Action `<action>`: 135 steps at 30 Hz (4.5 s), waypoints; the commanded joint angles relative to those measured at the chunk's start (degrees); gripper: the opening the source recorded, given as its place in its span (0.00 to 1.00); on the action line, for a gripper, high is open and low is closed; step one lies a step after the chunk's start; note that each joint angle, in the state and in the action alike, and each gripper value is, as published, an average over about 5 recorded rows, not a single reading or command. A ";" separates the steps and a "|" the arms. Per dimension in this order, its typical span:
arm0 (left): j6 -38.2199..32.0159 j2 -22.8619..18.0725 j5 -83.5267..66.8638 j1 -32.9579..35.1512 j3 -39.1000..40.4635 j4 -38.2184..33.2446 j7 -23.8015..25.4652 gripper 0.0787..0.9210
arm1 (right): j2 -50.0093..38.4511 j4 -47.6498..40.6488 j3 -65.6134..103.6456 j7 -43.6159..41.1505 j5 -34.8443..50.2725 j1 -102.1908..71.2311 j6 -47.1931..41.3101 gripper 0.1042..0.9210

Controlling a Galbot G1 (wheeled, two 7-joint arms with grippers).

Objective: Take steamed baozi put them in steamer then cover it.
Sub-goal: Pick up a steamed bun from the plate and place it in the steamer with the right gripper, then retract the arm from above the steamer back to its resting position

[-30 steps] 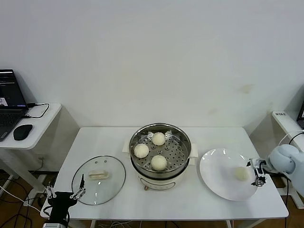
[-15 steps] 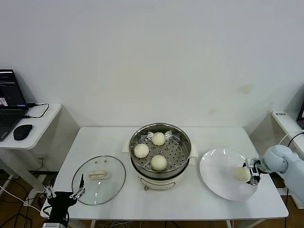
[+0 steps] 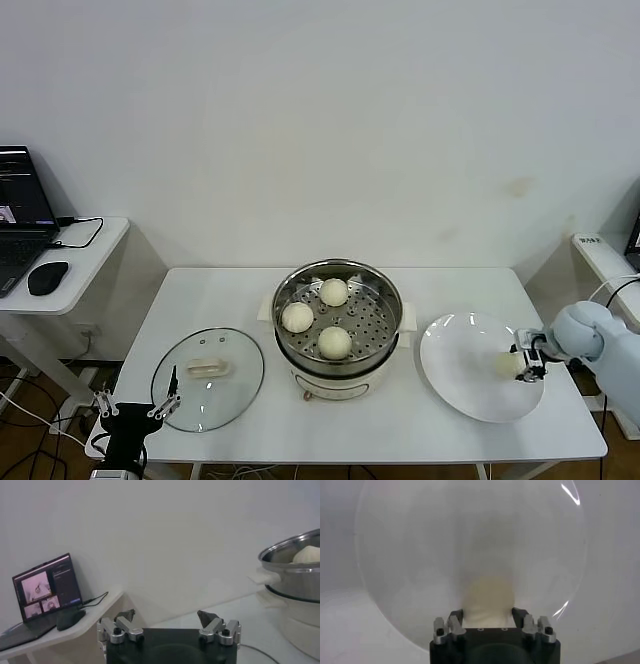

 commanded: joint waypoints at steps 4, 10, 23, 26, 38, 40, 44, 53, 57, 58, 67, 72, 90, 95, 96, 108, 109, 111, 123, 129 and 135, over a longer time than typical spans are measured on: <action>0.02 0.22 -0.03 -0.19 0.02 -0.30 -0.01 0.88 | -3.40 3.92 -2.84 -1.02 3.93 5.76 -1.01 0.56; 0.11 0.31 0.01 -0.84 0.56 -0.33 0.00 0.88 | -7.97 9.58 -13.08 -1.40 11.72 21.23 -3.41 0.56; 0.34 0.85 0.43 -1.93 2.08 -0.63 0.11 0.88 | -0.60 21.08 -43.30 2.99 33.62 61.72 -14.58 0.58; 0.36 0.77 0.43 -2.18 2.29 -0.52 0.12 0.88 | 5.54 21.33 -46.55 5.05 38.15 65.08 -17.67 0.59; 0.34 0.56 0.10 -2.24 1.38 -0.51 0.09 0.88 | 20.13 18.22 -48.85 13.10 46.71 57.44 -27.08 0.59; 0.38 0.51 0.11 -2.29 1.36 -0.59 0.11 0.88 | 20.89 17.46 -48.76 14.29 46.51 54.65 -28.14 0.59; 0.41 0.35 0.12 -2.34 1.36 -0.61 0.14 0.88 | 21.62 16.40 -48.03 16.21 45.82 49.59 -30.06 0.59; 0.43 0.05 0.21 -2.48 1.49 -0.33 0.16 0.88 | 20.75 15.21 -47.91 16.52 40.90 45.25 -30.29 0.59; 0.44 -0.07 0.26 -2.63 1.71 -0.23 0.17 0.88 | 20.61 14.29 -47.36 16.63 39.28 44.38 -30.23 0.59; 0.43 -0.09 0.27 -2.64 1.74 -0.21 0.16 0.88 | 20.61 14.14 -47.11 16.66 39.04 44.17 -30.19 0.59; 0.37 -0.21 0.28 -2.48 1.70 -0.25 0.13 0.88 | 20.01 14.66 -44.48 16.90 37.75 44.84 -29.63 0.67; 0.36 -0.30 0.28 -2.64 1.90 -0.24 0.16 0.88 | 17.58 17.67 -41.54 16.40 39.72 47.18 -29.89 0.83; -1.25 -0.13 -0.96 -3.62 2.29 1.27 0.51 0.88 | -5.43 35.22 1.31 56.03 49.96 1.04 -6.09 0.88; -2.60 -0.48 -0.94 -3.93 2.73 2.35 0.35 0.88 | -1.09 36.44 24.04 59.45 45.34 -23.17 5.28 0.88; -3.01 -0.50 -0.90 -3.98 2.84 2.64 0.32 0.88 | 1.32 36.55 28.89 59.27 43.66 -27.92 7.32 0.88; -5.84 -0.91 4.96 -4.66 3.58 5.42 0.19 0.88 | 34.23 37.13 60.76 50.66 31.26 -57.38 24.62 0.88; -5.99 -1.04 6.98 -4.72 3.47 5.97 -0.05 0.88 | 37.04 37.48 62.05 50.19 31.10 -58.98 24.93 0.88; -6.02 -1.19 11.96 -4.78 3.08 7.19 -0.62 0.88 | 41.44 38.37 63.54 49.73 30.88 -61.90 24.72 0.88; -10.43 0.67 65.26 0.02 -1.19 11.82 -3.81 0.88 | 51.69 41.57 70.89 51.06 25.26 -71.42 23.09 0.88; -7.79 0.38 75.01 0.22 1.70 12.64 -3.63 0.88 | 52.71 42.36 74.62 52.21 26.17 -70.67 21.41 0.88; -7.14 1.13 76.48 -5.40 3.67 16.33 -3.04 0.88 | 53.66 42.33 76.34 52.68 25.99 -70.93 21.42 0.88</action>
